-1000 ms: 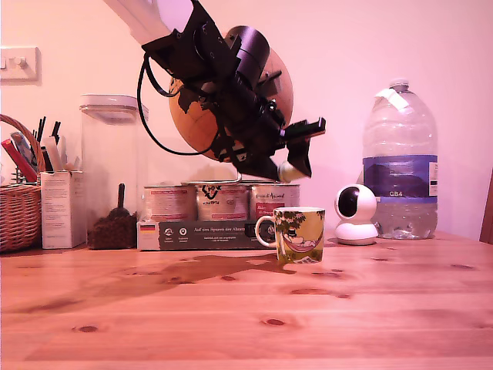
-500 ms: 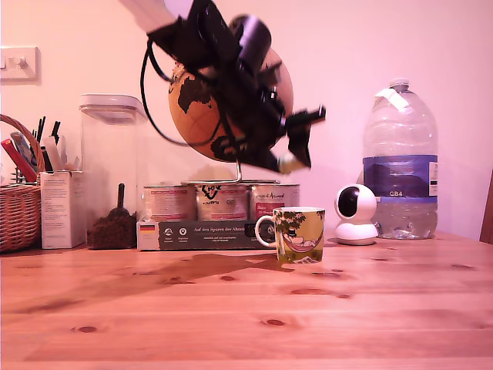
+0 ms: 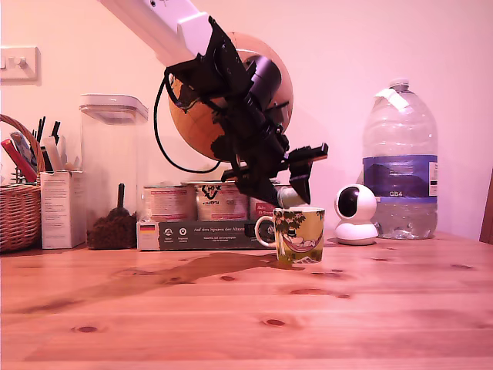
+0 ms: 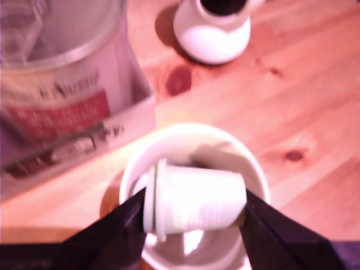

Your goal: Pick up the coffee capsules from the table one by one and drop them inside the nearest coffee cup

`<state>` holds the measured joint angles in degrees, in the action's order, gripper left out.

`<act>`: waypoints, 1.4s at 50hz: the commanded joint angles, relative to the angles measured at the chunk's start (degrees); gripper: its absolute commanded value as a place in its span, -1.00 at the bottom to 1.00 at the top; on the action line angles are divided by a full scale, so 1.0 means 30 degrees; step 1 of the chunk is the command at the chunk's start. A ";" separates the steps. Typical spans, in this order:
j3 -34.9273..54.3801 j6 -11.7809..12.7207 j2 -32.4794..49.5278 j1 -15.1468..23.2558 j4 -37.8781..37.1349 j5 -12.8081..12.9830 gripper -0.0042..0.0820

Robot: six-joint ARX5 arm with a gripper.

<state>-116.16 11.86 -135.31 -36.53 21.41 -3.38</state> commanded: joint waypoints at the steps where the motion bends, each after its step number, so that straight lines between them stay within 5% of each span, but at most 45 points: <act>1: -0.0117 0.0102 -0.0656 0.0015 -0.0036 0.0007 -0.07; 31: -0.0117 -0.0648 -0.0656 -0.0138 -0.0197 0.0000 -0.04; 39: -0.0117 -0.0517 -0.0656 -0.0233 -0.0597 0.0277 0.64; 43: -0.0117 -0.0517 -0.0656 -0.0277 -0.0736 0.0503 0.79; 62: -0.0117 -0.0619 -0.0488 -0.0437 -0.0816 0.0787 0.76; 66: -0.0117 -0.0699 -0.0204 -0.0488 -0.0729 0.0809 0.55; 70: -0.0117 -0.1413 0.0124 -0.0583 -0.0663 0.0809 0.14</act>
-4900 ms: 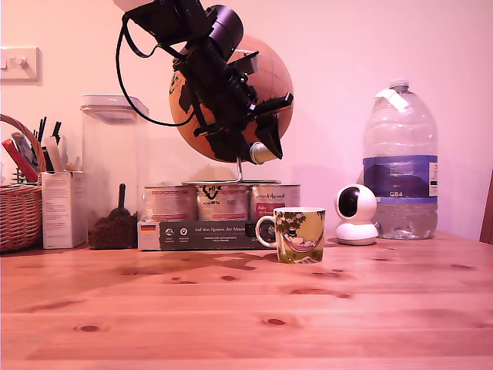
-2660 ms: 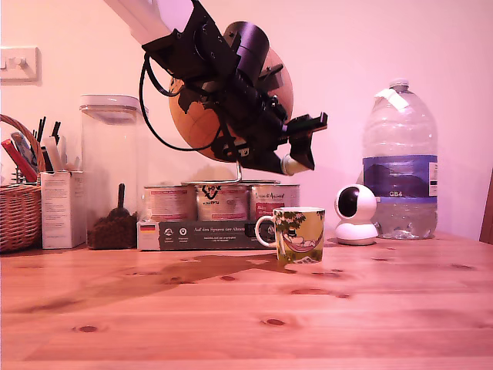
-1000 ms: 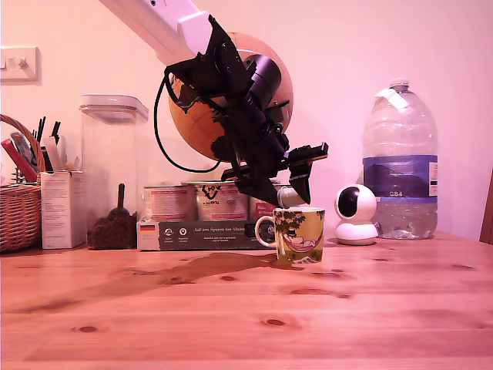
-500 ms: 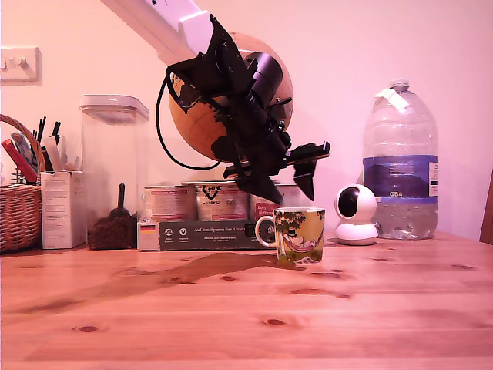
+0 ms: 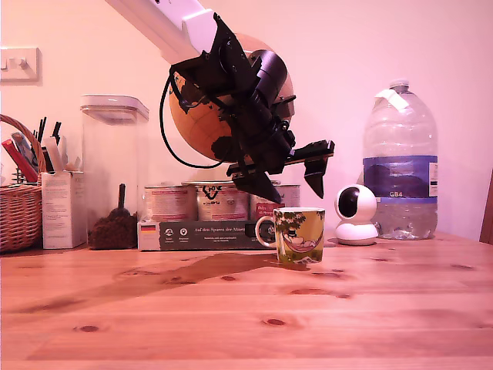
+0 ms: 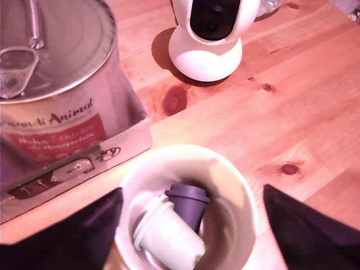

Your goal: Pick up the coffee capsules from the table one by one and drop them inside the nearest coffee cup

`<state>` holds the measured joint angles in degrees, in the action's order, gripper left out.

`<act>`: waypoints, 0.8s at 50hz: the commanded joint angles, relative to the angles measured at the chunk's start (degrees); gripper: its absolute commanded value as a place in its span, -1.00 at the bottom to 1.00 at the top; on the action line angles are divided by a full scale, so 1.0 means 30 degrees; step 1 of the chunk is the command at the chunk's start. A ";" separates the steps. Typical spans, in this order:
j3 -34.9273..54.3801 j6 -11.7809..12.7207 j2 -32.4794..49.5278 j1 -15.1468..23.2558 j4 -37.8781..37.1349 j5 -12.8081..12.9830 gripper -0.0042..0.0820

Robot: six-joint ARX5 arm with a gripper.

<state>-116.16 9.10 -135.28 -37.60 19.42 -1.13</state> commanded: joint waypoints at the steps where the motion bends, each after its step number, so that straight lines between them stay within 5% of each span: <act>1: -0.0117 -0.0707 0.0197 -0.0255 0.0022 0.0058 -0.02; 5: -0.0117 -0.1275 0.0590 -0.0364 0.0153 0.0066 -0.56; 10: -0.0117 -0.1698 0.1195 -0.0437 0.0634 0.0219 -0.95; 16: -0.0109 -0.1778 0.2033 -0.0525 0.1115 0.0750 -0.96; 25: -0.0102 -0.3213 0.3315 -0.0525 0.2069 0.0867 -0.96; 40: 0.1413 -0.3570 0.5880 -0.0503 0.1785 0.0918 -0.96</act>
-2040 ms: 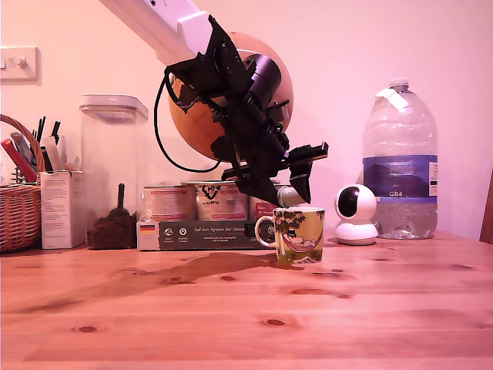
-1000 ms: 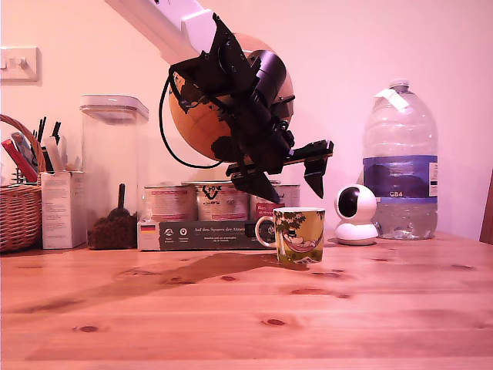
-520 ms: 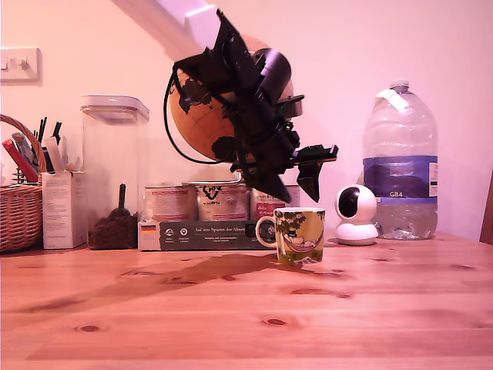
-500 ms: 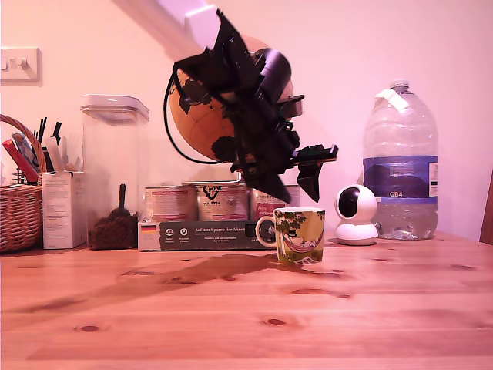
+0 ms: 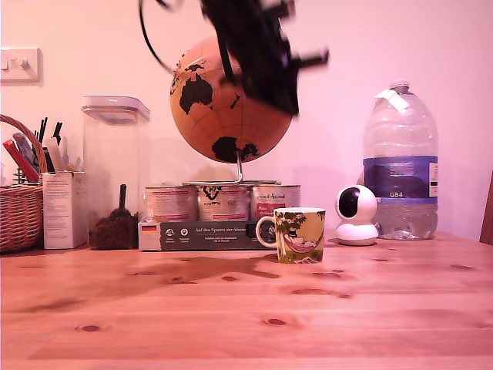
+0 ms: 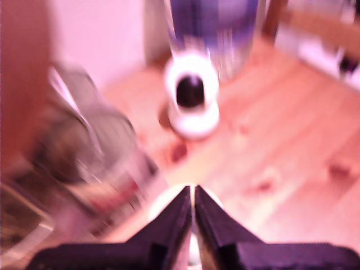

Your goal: Pick up the coffee capsules from the table one by one and drop them inside the nearest coffee cup

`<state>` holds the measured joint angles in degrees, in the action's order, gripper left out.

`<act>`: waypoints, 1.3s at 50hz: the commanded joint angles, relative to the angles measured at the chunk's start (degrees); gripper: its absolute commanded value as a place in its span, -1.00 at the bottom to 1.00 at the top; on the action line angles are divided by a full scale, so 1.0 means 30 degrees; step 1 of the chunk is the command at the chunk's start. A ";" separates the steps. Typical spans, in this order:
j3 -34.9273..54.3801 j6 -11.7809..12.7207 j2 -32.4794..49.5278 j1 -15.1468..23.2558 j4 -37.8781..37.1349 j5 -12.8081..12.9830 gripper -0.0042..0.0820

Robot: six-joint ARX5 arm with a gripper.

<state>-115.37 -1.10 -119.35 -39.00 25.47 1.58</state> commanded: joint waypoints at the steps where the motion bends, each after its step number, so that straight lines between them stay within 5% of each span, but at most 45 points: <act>1: 0.1479 -0.0168 0.0794 -0.0036 -0.0437 0.0007 -0.96; 32: 1.6815 -0.0138 1.0302 0.2251 -0.8087 -0.0408 -0.96; 65: 2.4502 0.1107 1.5329 0.5238 -0.9661 -0.1450 -0.96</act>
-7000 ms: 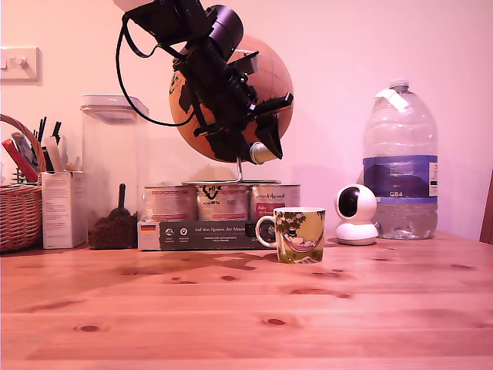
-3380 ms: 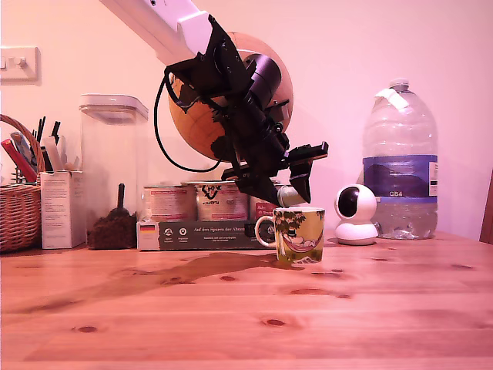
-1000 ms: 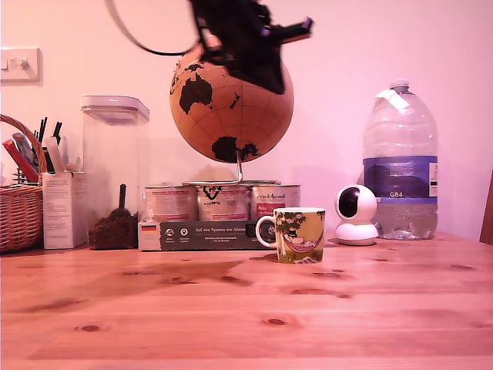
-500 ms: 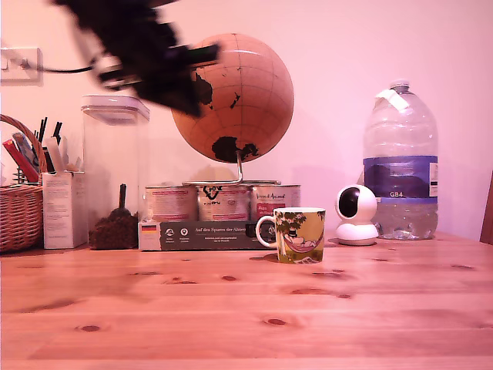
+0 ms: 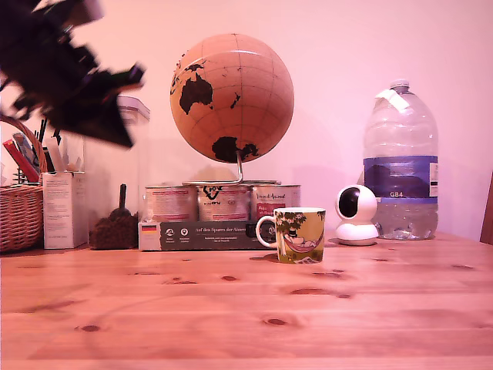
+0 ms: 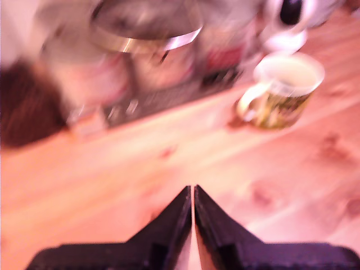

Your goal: Pick up the coffee capsules from the table one by one and drop them inside the nearest coffee cup

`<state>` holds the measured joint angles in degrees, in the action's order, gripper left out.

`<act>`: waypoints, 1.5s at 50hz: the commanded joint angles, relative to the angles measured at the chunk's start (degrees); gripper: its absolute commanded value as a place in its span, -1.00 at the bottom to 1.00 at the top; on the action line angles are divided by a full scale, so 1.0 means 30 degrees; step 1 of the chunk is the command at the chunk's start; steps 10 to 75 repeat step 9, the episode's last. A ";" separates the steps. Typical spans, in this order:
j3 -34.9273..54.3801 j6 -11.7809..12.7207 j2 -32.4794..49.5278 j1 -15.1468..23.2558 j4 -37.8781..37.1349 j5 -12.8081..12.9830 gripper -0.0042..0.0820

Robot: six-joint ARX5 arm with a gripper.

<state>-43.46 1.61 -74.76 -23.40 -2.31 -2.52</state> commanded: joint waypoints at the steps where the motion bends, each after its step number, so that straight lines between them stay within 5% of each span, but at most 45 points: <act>1: 0.0656 0.0204 0.0546 0.0058 -0.0430 -0.0080 -0.96; 75: 0.0954 0.0408 0.0605 0.0138 -0.0350 -0.0087 -0.96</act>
